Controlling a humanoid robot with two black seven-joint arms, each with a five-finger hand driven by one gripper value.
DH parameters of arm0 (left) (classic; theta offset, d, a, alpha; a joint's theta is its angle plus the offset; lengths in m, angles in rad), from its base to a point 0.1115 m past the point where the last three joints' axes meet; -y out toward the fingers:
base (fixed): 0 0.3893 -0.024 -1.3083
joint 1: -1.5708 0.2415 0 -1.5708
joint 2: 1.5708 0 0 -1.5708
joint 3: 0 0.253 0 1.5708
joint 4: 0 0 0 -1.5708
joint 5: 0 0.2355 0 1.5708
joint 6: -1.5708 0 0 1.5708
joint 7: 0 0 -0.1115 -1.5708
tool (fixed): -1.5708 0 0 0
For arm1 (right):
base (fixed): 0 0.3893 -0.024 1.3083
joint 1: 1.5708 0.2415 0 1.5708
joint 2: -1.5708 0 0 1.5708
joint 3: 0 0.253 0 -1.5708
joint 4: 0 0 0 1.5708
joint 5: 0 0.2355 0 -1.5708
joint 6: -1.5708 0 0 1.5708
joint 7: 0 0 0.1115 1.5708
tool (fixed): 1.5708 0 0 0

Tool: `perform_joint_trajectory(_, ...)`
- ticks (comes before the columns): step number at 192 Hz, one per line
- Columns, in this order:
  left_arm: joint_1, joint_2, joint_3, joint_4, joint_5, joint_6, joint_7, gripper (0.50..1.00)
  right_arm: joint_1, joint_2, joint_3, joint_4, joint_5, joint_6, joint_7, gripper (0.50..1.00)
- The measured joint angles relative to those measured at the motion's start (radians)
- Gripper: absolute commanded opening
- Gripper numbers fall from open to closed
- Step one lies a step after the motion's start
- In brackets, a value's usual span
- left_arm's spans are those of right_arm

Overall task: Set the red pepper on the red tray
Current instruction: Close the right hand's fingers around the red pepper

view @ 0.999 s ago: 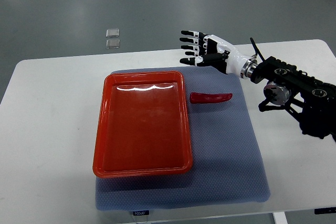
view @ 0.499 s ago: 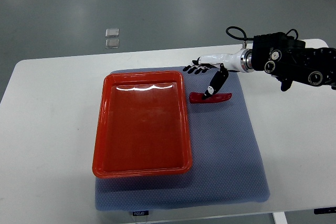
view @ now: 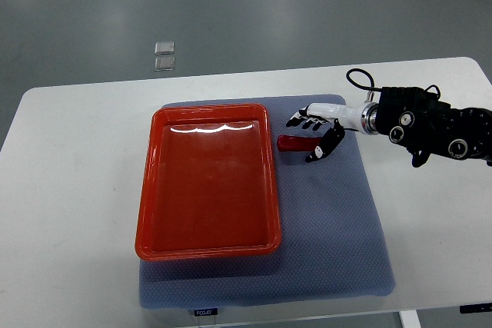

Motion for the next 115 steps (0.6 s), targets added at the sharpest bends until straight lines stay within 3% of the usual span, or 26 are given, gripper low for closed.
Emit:
perform_joint_trajectory(44,0.0,0.0,0.0,0.0,0.0,0.0,0.0,1.0,-0.022,0.003,-0.001,-0.002,-0.019,-0.018,0.0,0.797)
perform_joint_trajectory(71,0.0,0.0,0.0,0.0,0.0,0.0,0.0,1.0,-0.025,0.009,-0.001,-0.003,-0.023,-0.02,0.0,0.754)
perform_joint_trajectory(88,0.0,0.0,0.0,0.001,0.0,0.0,0.0,1.0,-0.025,0.011,-0.001,-0.003,-0.024,-0.022,0.0,0.686)
perform_joint_trajectory(115,0.0,0.0,0.0,0.002,0.0,0.0,0.0,1.0,-0.026,0.016,-0.002,-0.005,-0.026,-0.03,0.0,0.537)
